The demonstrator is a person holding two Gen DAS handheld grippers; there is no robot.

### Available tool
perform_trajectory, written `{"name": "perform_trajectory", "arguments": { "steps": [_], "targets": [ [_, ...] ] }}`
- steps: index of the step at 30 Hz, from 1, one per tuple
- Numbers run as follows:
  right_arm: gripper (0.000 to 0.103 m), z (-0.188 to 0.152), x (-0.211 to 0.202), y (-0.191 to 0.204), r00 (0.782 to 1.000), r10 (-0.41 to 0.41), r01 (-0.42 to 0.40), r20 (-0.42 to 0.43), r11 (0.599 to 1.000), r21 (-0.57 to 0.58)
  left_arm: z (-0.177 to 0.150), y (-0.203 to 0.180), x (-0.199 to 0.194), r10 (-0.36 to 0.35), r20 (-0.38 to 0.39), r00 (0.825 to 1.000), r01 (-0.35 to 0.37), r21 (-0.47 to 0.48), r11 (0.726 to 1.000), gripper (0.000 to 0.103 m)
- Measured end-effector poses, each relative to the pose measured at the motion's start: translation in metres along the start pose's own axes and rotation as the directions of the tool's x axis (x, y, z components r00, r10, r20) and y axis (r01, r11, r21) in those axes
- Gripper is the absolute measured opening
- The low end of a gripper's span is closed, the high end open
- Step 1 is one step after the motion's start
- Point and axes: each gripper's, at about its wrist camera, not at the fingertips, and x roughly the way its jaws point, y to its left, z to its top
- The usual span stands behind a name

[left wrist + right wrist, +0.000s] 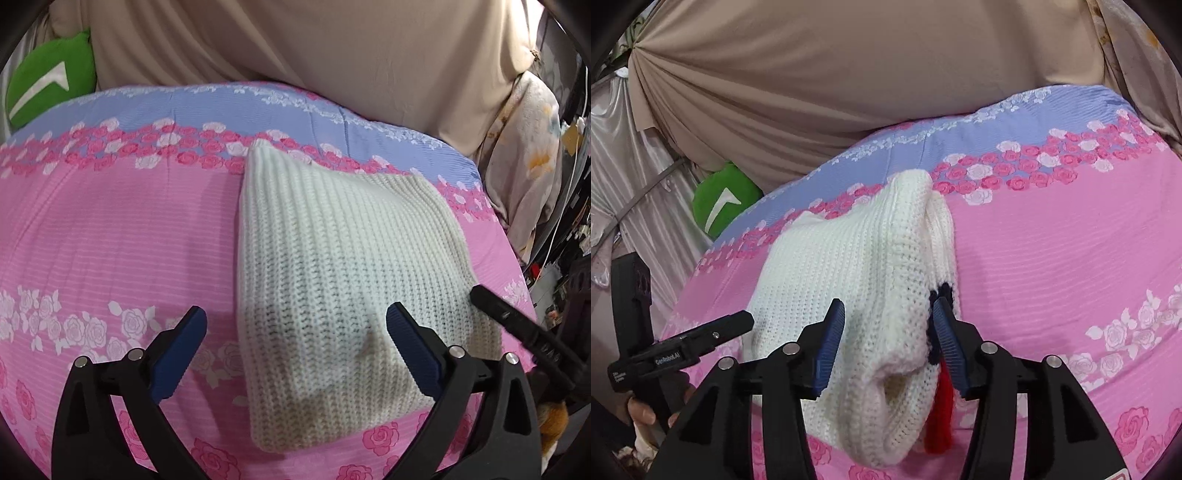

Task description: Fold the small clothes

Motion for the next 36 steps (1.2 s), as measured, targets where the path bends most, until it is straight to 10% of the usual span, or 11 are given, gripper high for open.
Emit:
{"name": "perform_trajectory", "arguments": {
  "steps": [3, 6, 12, 21, 36],
  "targets": [
    [0.024, -0.001, -0.004, 0.006, 0.999, 0.007, -0.007, 0.032, 1.0, -0.017, -0.003, 0.003, 0.007, 0.002, -0.027, 1.0, -0.002, -0.012, 1.0, 0.095],
    [0.021, 0.006, -0.029, 0.012, 0.992, 0.061, -0.057, 0.115, 0.998, -0.035, -0.004, 0.001, 0.005, 0.006, -0.016, 1.0, -0.006, 0.001, 1.0, 0.095],
    [0.023, -0.005, 0.014, -0.02, 1.0, -0.002, 0.002, 0.003, 1.0, 0.02, -0.001, -0.003, 0.01, -0.005, -0.019, 1.0, 0.006, 0.008, 1.0, 0.096],
    [0.063, -0.003, 0.004, -0.02, 0.999, -0.048, 0.048, 0.007, 0.997, 0.065, 0.005, 0.003, 0.021, -0.021, -0.041, 0.999, 0.021, -0.018, 1.0, 0.097],
    [0.079, -0.008, 0.037, -0.034, 0.99, 0.125, -0.114, -0.059, 0.98, 0.163, 0.011, 0.003, 0.059, -0.11, -0.117, 0.987, 0.102, -0.073, 0.992, 0.098]
  ]
}}
